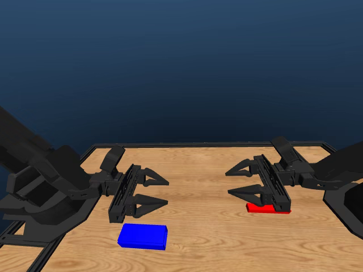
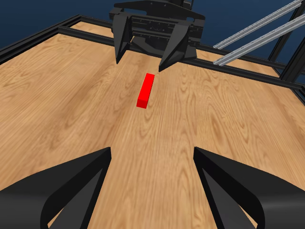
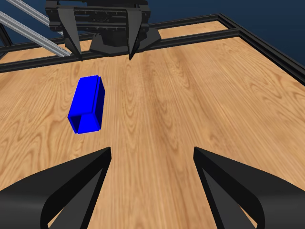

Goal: Insert peg into socket

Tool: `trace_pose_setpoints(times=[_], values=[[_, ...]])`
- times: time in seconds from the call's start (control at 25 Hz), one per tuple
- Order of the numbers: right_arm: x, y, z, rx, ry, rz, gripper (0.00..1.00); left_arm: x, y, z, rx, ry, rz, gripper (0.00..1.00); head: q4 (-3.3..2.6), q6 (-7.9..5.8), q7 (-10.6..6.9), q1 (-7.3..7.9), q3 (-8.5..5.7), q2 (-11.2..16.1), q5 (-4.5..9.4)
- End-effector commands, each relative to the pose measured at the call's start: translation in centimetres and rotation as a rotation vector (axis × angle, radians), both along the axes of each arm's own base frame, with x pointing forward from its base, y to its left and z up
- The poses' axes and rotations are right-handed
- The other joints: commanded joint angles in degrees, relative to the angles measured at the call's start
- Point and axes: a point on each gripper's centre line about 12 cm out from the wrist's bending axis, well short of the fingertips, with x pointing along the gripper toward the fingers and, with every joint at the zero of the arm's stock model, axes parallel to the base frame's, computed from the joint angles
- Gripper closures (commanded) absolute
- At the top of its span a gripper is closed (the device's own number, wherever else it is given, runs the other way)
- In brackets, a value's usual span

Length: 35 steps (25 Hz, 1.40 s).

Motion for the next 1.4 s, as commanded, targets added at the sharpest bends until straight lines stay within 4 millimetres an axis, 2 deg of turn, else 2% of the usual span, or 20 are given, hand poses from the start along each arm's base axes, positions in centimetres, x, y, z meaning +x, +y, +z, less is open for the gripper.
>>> trace_pose_setpoints(times=[0.04, 0.16, 0.2, 0.24, 0.36, 0.56, 0.72, 0.84, 0.88, 1.04, 1.2, 1.28, 1.36, 1.4], values=[[-0.3, -0.6, 0.0, 0.019, -0.017, -0.019, 0.0, -1.3, -2.4, -0.7, -0.038, 0.072, -0.056, 0.0, 0.08, 0.28, 0.88, -0.14, -1.41, 1.3, 0.37], [-0.5, -0.8, 0.0, 0.022, -0.013, -0.022, 0.0, -1.1, -3.0, -1.1, -0.079, 0.102, -0.042, 0.0, 0.06, 0.4, 0.65, -0.36, -1.64, 2.0, 0.63], [-0.5, -0.9, -0.1, 0.023, -0.012, -0.023, 0.0, -1.6, -3.0, -1.3, -0.094, 0.105, -0.037, 0.0, 0.06, 0.42, 0.57, -0.39, -1.71, 2.1, 0.73], [-0.6, -0.9, -0.1, 0.024, -0.011, -0.025, 0.0, -2.2, -3.0, -2.3, -0.109, 0.151, -0.029, 0.0, 0.04, 0.46, 0.37, -0.46, -1.79, 2.3, 0.79], [-0.9, -1.1, -0.2, 0.032, -0.003, -0.033, 0.0, -2.2, -3.4, -3.1, -0.166, 0.184, -0.02, 0.0, 0.03, 0.53, -0.23, -0.49, -2.01, 2.9, 1.07], [-1.7, -1.3, -0.8, 0.057, 0.012, -0.056, 0.0, -3.2, -4.5, -6.4, -0.234, 0.297, -0.02, 0.0, 0.19, 1.15, -1.07, -0.14, -2.45, 3.8, 1.11], [-2.4, -1.6, -1.1, 0.073, 0.019, -0.078, 0.0, -2.8, -5.9, -8.1, -0.319, 0.338, -0.024, 0.0, 0.25, 1.35, -1.71, 0.03, -2.76, 4.3, 1.6], [-3.3, -1.6, -2.1, 0.096, 0.054, -0.092, 0.0, -2.9, -7.0, -10.6, -0.374, 0.439, -0.019, 0.0, 0.25, 1.33, -2.13, 0.13, -2.84, 4.5, 1.84], [-3.7, -1.4, -2.5, 0.108, 0.071, -0.091, 0.0, -3.3, -6.8, -11.1, -0.35, 0.447, -0.006, 1.0, 0.22, 1.23, -2.26, 0.12, -2.86, 4.6, 1.96], [-5.7, -0.5, -5.0, 0.164, 0.176, -0.099, 0.0, -3.2, -6.3, -11.3, -0.333, 0.42, 0.007, 1.0, 0.01, 0.78, -2.62, -0.41, -2.93, 4.7, 2.16], [-8.1, 0.4, -7.3, 0.224, 0.251, -0.119, 0.0, -2.3, -6.5, -10.5, -0.315, 0.373, -0.028, 1.0, -0.69, -0.38, -4.11, -2.36, -2.97, 4.9, 1.76], [-8.8, 0.9, -8.0, 0.245, 0.276, -0.124, 0.0, -1.0, -6.4, -9.0, -0.312, 0.301, -0.037, 1.0, -1.05, -0.9, -4.54, -3.56, -3.0, 4.9, 1.66], [-10.3, 1.0, -9.1, 0.253, 0.326, -0.143, 0.0, -0.9, -5.9, -8.3, -0.286, 0.289, -0.045, 1.0, -1.39, -1.36, -4.74, -4.75, -3.03, 4.9, 1.59], [-10.3, 1.0, -9.2, 0.255, 0.314, -0.15, 0.0, -0.5, -5.5, -7.7, -0.297, 0.271, -0.024, 1.0, -1.48, -1.46, -4.79, -5.09, -3.04, 4.9, 1.53]])
